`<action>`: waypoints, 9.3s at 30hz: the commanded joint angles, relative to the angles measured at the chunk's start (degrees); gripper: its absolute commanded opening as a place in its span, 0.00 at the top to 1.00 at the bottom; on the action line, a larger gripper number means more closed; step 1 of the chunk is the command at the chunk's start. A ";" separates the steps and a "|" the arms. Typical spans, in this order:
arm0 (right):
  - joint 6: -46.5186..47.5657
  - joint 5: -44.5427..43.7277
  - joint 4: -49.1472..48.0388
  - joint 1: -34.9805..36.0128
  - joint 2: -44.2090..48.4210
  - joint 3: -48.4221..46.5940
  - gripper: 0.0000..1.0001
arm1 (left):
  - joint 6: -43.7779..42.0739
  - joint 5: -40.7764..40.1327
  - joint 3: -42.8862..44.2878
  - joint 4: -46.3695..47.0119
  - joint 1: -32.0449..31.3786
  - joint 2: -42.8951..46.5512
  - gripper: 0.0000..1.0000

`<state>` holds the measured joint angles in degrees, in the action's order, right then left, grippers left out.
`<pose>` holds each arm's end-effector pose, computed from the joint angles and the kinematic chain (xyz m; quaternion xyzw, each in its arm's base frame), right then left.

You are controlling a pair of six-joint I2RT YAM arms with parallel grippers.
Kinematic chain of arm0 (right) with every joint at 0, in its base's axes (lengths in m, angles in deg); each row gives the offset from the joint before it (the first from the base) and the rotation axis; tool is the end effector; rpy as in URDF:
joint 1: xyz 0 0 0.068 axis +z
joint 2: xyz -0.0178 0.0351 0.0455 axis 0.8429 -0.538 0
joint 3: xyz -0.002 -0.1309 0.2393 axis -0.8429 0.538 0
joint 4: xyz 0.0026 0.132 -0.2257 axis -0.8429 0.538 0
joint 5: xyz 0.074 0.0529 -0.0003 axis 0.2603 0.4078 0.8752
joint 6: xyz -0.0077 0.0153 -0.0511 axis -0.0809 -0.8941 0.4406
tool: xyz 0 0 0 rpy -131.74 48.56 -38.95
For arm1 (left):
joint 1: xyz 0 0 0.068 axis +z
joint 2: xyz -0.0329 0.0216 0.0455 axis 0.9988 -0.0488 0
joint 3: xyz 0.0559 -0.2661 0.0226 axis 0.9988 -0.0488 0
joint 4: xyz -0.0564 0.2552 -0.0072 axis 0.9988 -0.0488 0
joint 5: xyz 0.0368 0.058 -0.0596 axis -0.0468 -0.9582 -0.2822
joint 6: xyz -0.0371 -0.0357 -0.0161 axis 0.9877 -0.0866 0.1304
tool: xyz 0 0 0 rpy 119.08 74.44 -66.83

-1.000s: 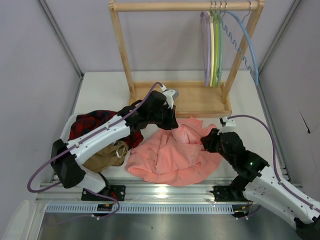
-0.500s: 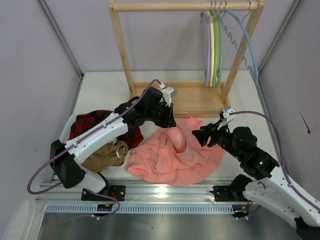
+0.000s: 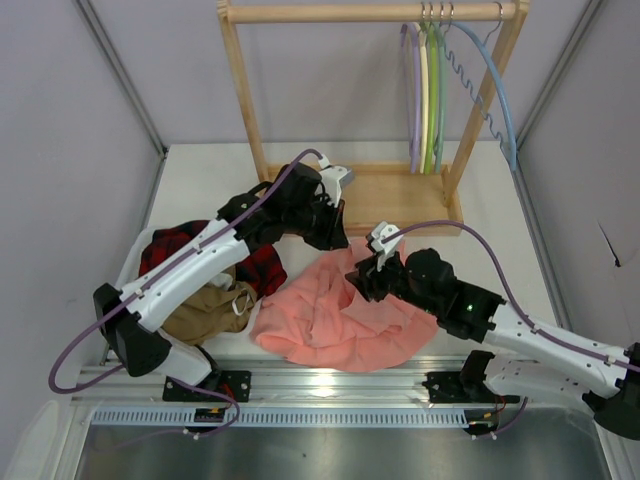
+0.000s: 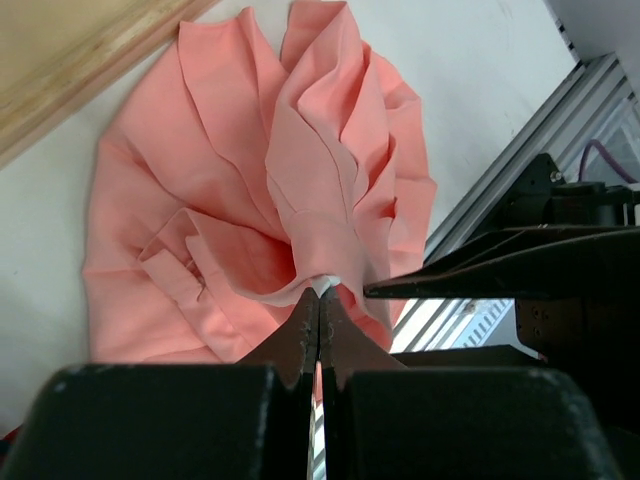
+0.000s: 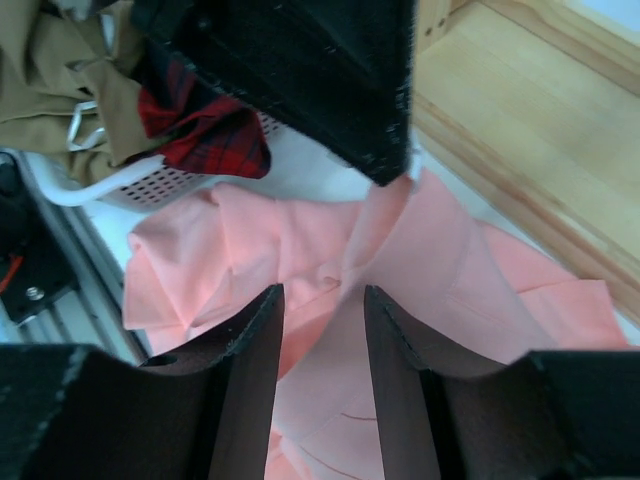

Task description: Place the skirt on the hanger

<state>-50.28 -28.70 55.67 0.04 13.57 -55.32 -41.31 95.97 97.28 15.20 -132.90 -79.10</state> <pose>0.1162 0.1775 0.3142 -0.3378 0.7217 0.2829 0.5338 0.2154 -0.2330 0.3777 0.2610 0.8634 -0.3141 0.2961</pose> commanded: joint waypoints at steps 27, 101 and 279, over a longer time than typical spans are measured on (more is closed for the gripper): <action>14.60 -7.37 -13.33 -0.97 -4.17 -2.68 0.27 | -6.79 0.63 8.05 -8.85 0.60 2.00 1.00; -29.26 -12.21 15.49 -14.96 22.81 6.81 1.00 | 3.40 -22.39 50.68 14.61 -2.91 -22.68 0.26; -21.78 17.32 -6.74 -21.46 16.40 8.66 1.00 | -6.53 6.44 -20.07 -1.30 1.13 58.69 1.00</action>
<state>-71.07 -12.90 52.02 -21.33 29.92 -43.86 -48.65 103.34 74.81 8.27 -131.91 -20.79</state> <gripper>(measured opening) 0.033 0.179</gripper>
